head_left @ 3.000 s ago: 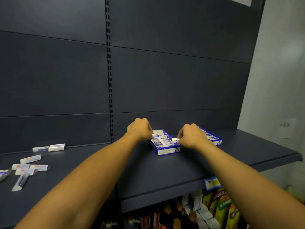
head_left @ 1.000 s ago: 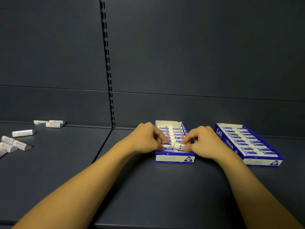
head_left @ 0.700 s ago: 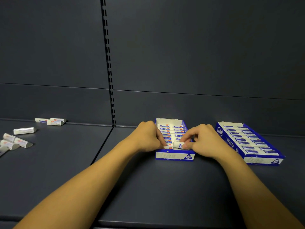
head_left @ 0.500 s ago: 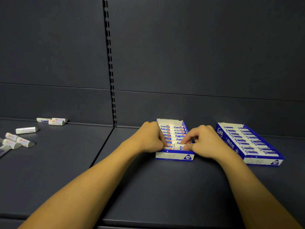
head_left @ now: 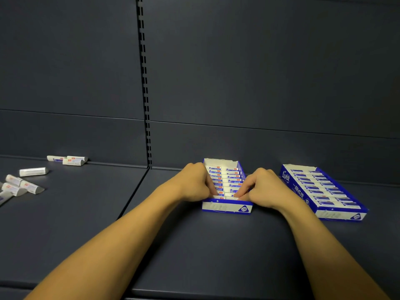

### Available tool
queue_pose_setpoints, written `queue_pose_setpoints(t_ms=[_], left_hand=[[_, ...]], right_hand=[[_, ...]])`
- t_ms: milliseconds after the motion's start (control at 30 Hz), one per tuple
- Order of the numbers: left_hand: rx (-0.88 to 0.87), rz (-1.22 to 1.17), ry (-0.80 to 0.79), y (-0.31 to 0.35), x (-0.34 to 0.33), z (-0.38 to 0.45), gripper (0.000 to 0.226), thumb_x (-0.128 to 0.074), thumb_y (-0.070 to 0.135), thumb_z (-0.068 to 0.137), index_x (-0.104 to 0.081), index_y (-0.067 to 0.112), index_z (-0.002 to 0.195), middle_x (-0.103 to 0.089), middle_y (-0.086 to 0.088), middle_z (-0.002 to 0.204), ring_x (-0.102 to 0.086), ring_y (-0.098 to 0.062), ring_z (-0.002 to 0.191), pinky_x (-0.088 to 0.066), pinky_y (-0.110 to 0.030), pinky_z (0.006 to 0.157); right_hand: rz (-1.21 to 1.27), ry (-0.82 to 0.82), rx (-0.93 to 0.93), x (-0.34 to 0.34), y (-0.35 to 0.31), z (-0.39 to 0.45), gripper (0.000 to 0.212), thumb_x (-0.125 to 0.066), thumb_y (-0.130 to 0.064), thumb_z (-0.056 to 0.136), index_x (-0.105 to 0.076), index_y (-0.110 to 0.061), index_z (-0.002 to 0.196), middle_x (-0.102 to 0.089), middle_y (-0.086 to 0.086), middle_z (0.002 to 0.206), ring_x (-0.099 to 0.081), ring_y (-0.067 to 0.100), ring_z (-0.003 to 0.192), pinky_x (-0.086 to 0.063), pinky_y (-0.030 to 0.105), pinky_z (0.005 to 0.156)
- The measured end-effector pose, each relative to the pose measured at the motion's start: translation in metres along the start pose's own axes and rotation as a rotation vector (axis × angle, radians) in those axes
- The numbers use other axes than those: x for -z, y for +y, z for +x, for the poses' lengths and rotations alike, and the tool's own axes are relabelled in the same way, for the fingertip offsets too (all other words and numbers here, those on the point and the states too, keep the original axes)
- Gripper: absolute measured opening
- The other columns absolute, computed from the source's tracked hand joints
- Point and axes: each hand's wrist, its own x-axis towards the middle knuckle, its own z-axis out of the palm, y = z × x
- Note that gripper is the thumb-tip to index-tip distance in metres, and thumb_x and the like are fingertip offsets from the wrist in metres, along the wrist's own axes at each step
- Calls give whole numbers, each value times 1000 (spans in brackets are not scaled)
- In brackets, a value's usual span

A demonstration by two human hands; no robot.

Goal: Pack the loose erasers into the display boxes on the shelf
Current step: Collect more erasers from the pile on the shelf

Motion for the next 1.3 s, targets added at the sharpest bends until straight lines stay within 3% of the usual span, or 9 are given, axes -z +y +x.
queue_pose_setpoints(t_ms=[100, 200, 367, 667, 833, 967, 1067, 1133, 1300], left_hand=[[7, -26, -4, -2, 0, 1, 21, -74, 17, 91, -74, 13, 111, -70, 0, 122, -62, -10, 104, -54, -18, 77], [9, -24, -1, -2, 0, 2, 21, -74, 17, 91, -74, 12, 111, -71, -1, 121, -64, -11, 105, -56, -21, 81], [1, -15, 0, -4, -2, 5, 23, -74, 17, 91, -72, 12, 114, -71, -1, 121, -63, -10, 101, -53, -17, 74], [-16, 51, -3, 2, 1, 3, 23, -75, 19, 90, -74, 14, 112, -70, 1, 122, -63, -11, 106, -55, -22, 82], [-8, 101, 19, 7, 5, -1, 10, -77, 20, 89, -78, 16, 99, -73, 1, 116, -61, -9, 106, -53, -19, 80], [30, 84, 24, 14, 4, -4, 13, -77, 20, 89, -78, 15, 101, -73, 2, 113, -63, -11, 106, -55, -21, 81], [75, 40, 70, 18, 6, -9, 4, -77, 18, 88, -79, 22, 87, -75, 5, 102, -66, -12, 104, -57, -25, 82], [81, 20, 145, 18, 11, -15, 12, -73, 17, 91, -76, 24, 82, -74, 7, 98, -66, -10, 101, -54, -22, 76], [73, 191, 232, 14, 33, -42, 22, -62, 16, 96, -76, 18, 112, -72, 2, 110, -62, -10, 94, -49, -23, 82]], right_hand=[[1, -15, 12, 2, 0, 0, 13, -80, -19, 85, -79, -24, 97, -62, -8, 110, -55, 8, 108, -50, 13, 58], [-44, -23, 18, 3, -2, 3, 14, -81, -20, 84, -79, -25, 96, -64, -5, 114, -55, 8, 106, -50, 14, 61], [-175, -27, 37, 3, -7, 8, 27, -82, -26, 83, -77, -24, 109, -61, -1, 129, -51, 13, 119, -57, 27, 83], [-136, -22, 58, 4, -2, 6, 27, -83, -31, 82, -78, -24, 107, -65, -5, 122, -54, 9, 112, -53, 20, 72], [-126, 24, 91, 3, -6, 3, 15, -84, -23, 81, -81, -20, 96, -69, -4, 112, -60, 9, 104, -54, 19, 69], [-179, 25, 115, 6, -12, 1, 11, -83, -19, 82, -81, -17, 92, -68, 0, 110, -60, 14, 104, -60, 29, 79], [-261, 4, 121, 9, -20, 2, 12, -83, -18, 80, -80, -17, 91, -68, 2, 112, -64, 20, 101, -61, 32, 80], [-266, -22, 128, 13, -24, 1, 17, -85, -20, 79, -79, -15, 93, -70, 2, 109, -66, 20, 98, -61, 33, 80], [-242, 86, 178, 19, -42, 3, 14, -82, -28, 81, -78, -19, 91, -73, 0, 99, -68, 16, 89, -61, 36, 79]])
